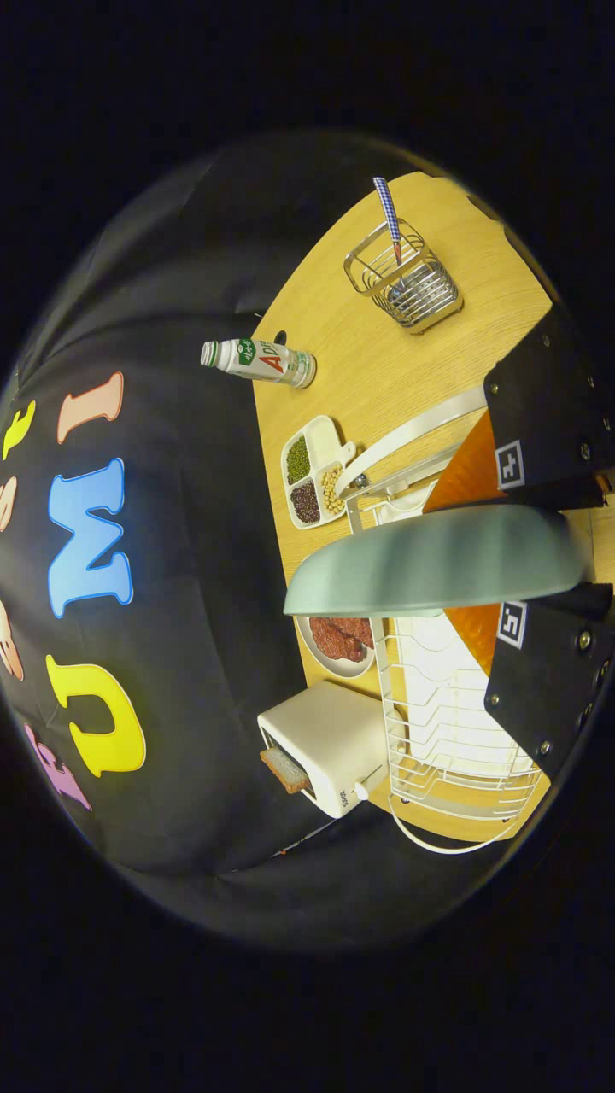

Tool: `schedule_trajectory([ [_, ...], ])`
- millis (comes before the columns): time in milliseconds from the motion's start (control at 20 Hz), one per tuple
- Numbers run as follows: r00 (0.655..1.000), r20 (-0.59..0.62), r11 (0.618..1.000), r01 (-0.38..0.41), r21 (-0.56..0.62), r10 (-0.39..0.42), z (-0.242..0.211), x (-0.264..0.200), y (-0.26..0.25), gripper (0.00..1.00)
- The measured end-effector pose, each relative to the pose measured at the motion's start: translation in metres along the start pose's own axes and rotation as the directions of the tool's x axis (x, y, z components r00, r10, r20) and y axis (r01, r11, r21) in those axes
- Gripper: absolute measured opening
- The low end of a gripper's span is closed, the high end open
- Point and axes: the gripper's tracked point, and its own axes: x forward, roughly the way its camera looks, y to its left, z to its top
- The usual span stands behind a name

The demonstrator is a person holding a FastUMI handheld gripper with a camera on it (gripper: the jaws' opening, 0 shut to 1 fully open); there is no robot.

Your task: Take the plate from the dish rack, then take the spoon from the basket and place it into the plate.

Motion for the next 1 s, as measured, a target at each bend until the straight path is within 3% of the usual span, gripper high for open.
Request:
schedule_trajectory([
  [350,0.971,0.109,0.957,0.23,-0.175,-0.214,0.034,-0.03,0.004,0.3],
  [700,0.955,0.184,0.945,0.268,-0.186,-0.234,0.052,-0.099,-0.008,0.3],
  [1000,0.948,0.191,0.94,0.288,-0.183,-0.254,0.019,-0.174,-0.051,0.3],
])
